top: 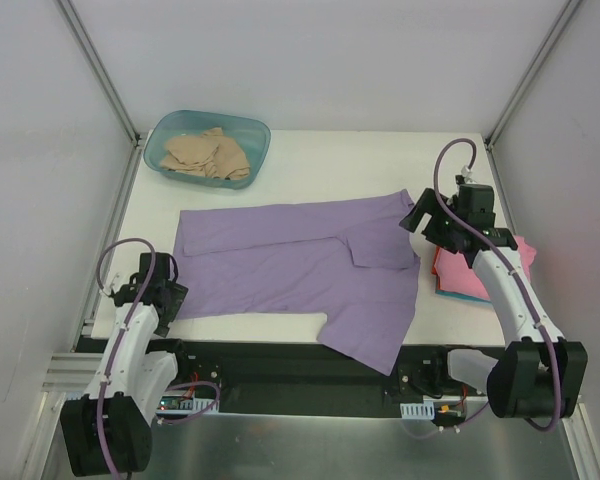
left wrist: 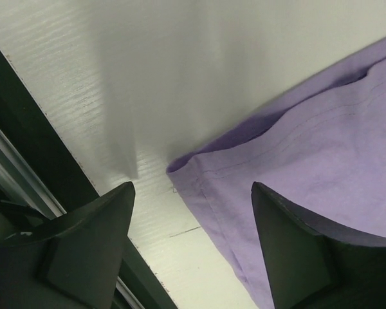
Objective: Fold and stack the t-shirts
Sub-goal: Grap the side of the flattened tshirt closest away from the robot with both arms
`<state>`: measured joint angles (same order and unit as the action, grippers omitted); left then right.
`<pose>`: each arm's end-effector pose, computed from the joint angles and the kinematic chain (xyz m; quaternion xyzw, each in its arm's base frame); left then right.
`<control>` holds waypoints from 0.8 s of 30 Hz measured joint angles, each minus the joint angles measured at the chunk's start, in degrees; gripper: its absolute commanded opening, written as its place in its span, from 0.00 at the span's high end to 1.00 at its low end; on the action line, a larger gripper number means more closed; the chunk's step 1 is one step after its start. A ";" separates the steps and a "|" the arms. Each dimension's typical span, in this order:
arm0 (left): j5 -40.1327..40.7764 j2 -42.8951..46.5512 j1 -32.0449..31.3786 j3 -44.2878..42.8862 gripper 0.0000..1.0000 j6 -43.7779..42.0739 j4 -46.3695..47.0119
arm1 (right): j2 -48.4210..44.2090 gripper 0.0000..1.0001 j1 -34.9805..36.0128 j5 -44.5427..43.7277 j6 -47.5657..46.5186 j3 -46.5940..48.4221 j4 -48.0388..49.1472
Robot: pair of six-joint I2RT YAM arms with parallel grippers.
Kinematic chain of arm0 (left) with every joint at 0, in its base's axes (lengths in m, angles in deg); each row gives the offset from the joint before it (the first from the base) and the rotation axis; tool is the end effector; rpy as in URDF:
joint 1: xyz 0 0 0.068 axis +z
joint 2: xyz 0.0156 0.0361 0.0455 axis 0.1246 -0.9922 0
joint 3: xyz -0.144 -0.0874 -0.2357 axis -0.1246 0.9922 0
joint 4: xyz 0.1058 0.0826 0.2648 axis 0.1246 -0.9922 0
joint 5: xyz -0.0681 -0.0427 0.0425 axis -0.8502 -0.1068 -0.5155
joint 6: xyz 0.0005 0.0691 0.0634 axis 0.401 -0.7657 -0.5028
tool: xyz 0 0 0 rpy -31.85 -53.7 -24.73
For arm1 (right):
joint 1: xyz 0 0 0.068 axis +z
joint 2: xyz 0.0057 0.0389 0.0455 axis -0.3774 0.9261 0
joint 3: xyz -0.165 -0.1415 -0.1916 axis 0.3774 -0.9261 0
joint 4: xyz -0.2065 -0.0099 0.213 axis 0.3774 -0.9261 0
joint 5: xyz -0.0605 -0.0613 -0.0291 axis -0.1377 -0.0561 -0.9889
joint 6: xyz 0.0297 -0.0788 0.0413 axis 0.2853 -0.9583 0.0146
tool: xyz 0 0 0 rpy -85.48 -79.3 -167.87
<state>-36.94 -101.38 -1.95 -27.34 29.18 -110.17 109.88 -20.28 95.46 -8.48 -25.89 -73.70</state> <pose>0.1725 0.0407 0.1346 -0.5569 0.7851 0.0198 0.2705 0.3211 0.0269 0.2593 0.0263 0.8953 0.1344 0.4240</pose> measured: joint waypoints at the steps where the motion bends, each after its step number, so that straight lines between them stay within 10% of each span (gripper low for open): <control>1: -0.09 -0.46 0.17 0.13 0.35 0.04 0.33 | -0.39 0.03 0.00 -0.46 0.00 -0.02 -0.02; 24: -1.11 -8.90 1.66 0.61 1.00 -3.04 8.11 | -0.92 0.01 0.00 -2.43 -0.20 -0.28 -0.42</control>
<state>-38.06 -110.27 -0.28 -26.73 26.14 -102.06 108.96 -20.28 93.03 -8.67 -26.18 -74.11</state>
